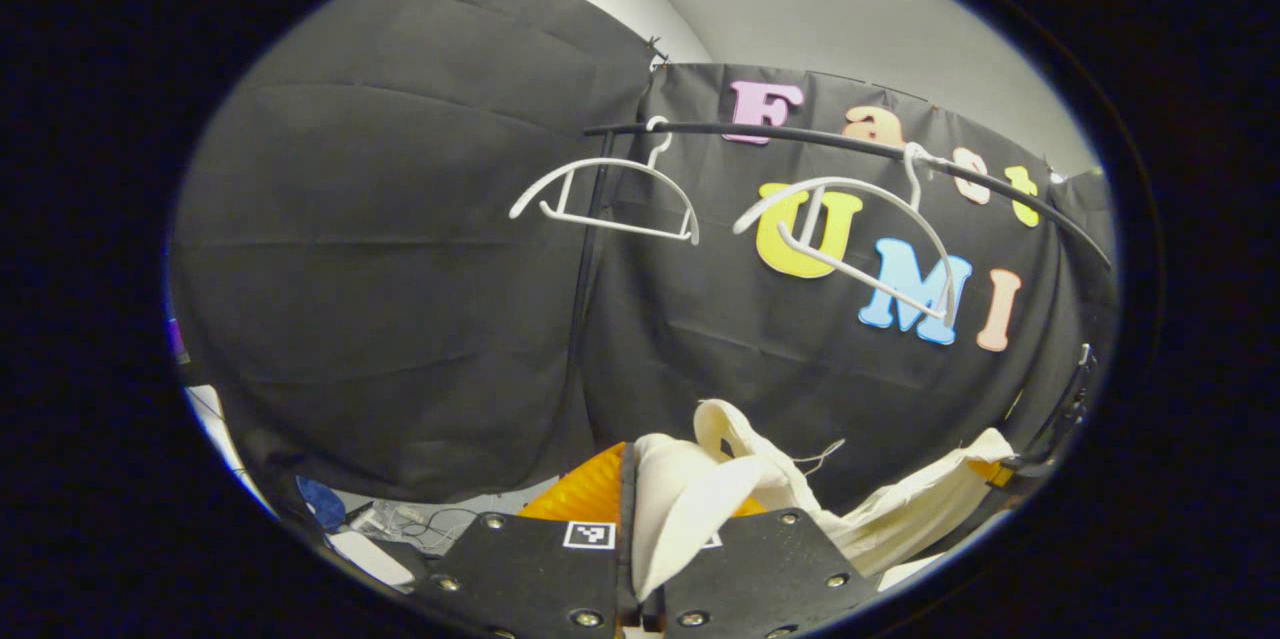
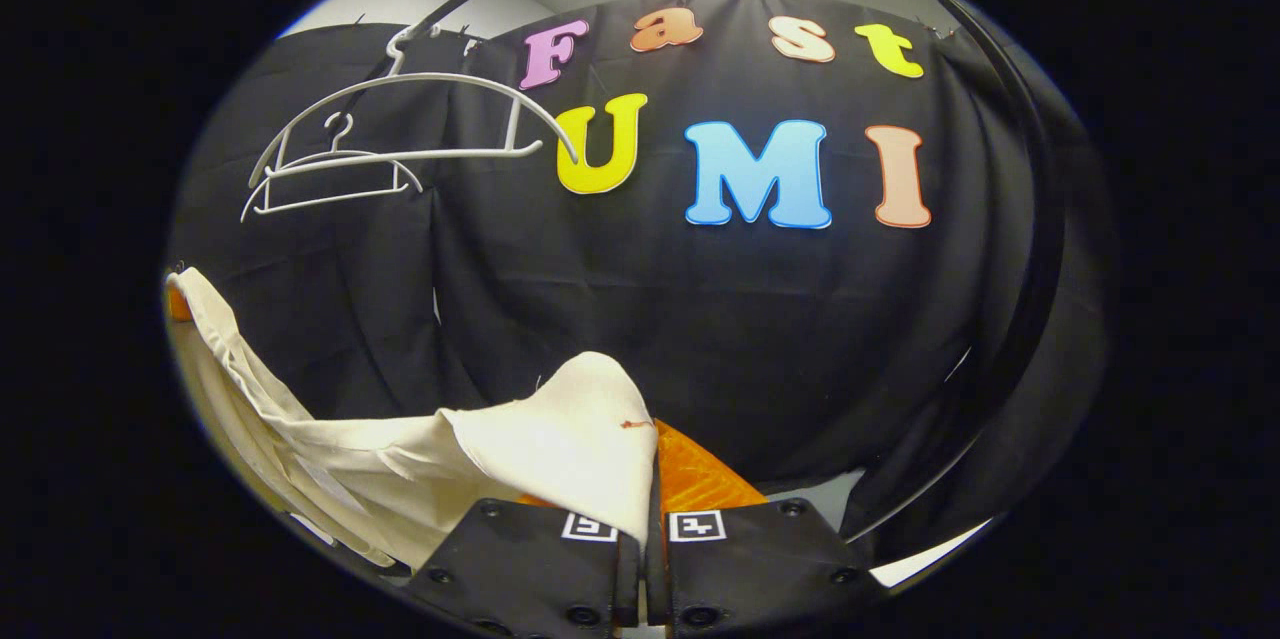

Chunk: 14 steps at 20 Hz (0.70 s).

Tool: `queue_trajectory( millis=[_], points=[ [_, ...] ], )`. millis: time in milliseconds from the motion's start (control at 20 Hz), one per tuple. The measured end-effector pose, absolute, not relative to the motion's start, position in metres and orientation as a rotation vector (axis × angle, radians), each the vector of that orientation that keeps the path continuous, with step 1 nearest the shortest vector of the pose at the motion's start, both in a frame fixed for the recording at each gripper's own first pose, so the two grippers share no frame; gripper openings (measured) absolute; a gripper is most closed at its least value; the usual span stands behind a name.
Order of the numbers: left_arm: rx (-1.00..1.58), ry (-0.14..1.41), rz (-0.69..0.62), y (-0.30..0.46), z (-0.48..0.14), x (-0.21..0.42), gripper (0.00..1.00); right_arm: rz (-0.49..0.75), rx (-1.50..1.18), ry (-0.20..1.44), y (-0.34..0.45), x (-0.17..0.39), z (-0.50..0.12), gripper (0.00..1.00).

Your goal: Grasp the clothes on the hanger with both hands and then place them into the laundry hamper below.

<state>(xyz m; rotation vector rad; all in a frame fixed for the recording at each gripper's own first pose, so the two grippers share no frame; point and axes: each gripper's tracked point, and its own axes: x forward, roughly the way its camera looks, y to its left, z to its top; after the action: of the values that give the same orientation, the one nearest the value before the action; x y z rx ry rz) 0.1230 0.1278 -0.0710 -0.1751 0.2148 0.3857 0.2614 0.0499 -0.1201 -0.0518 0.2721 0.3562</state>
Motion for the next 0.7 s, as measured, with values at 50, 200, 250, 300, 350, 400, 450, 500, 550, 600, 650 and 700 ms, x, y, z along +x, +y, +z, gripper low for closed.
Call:
queue_trajectory(
  millis=[50, 200, 250, 300, 350, 400, 450, 500, 550, 600, 650, 700],
  points=[
    [-0.169, 0.23, 0.385, 0.124, -0.077, 0.126, 0.03, 0.366, -0.047, 0.286, 0.052, 0.252, -0.124, 0.07],
    [-0.139, 0.263, 0.373, 0.12, -0.087, 0.128, 0.04, 0.388, -0.055, 0.3, 0.061, 0.224, -0.126, 0.07],
    [-0.138, 0.27, 0.361, 0.119, -0.09, 0.131, 0.04, 0.39, -0.057, 0.308, 0.063, 0.215, -0.128, 0.07],
    [-0.137, 0.279, 0.344, 0.118, -0.095, 0.131, 0.03, 0.388, -0.053, 0.319, 0.065, 0.208, -0.131, 0.07],
    [-0.128, 0.29, 0.324, 0.117, -0.098, 0.131, 0.03, 0.379, -0.049, 0.323, 0.066, 0.2, -0.131, 0.07],
    [-0.111, 0.302, 0.299, 0.116, -0.102, 0.132, 0.03, 0.365, -0.045, 0.324, 0.067, 0.194, -0.13, 0.07],
    [-0.09, 0.316, 0.272, 0.114, -0.107, 0.132, 0.03, 0.349, -0.04, 0.326, 0.068, 0.188, -0.131, 0.07],
    [-0.07, 0.33, 0.243, 0.11, -0.111, 0.132, 0.03, 0.332, -0.031, 0.329, 0.07, 0.182, -0.13, 0.07],
    [-0.053, 0.34, 0.211, 0.105, -0.114, 0.133, 0.03, 0.314, -0.021, 0.33, 0.071, 0.176, -0.131, 0.07],
    [-0.038, 0.347, 0.176, 0.098, -0.119, 0.133, 0.03, 0.292, -0.012, 0.33, 0.073, 0.17, -0.131, 0.07],
    [-0.025, 0.351, 0.142, 0.094, -0.124, 0.133, 0.04, 0.272, -0.004, 0.329, 0.074, 0.164, -0.131, 0.07],
    [-0.013, 0.357, 0.112, 0.094, -0.129, 0.135, 0.04, 0.25, 0.002, 0.332, 0.076, 0.157, -0.133, 0.07]
  ],
)
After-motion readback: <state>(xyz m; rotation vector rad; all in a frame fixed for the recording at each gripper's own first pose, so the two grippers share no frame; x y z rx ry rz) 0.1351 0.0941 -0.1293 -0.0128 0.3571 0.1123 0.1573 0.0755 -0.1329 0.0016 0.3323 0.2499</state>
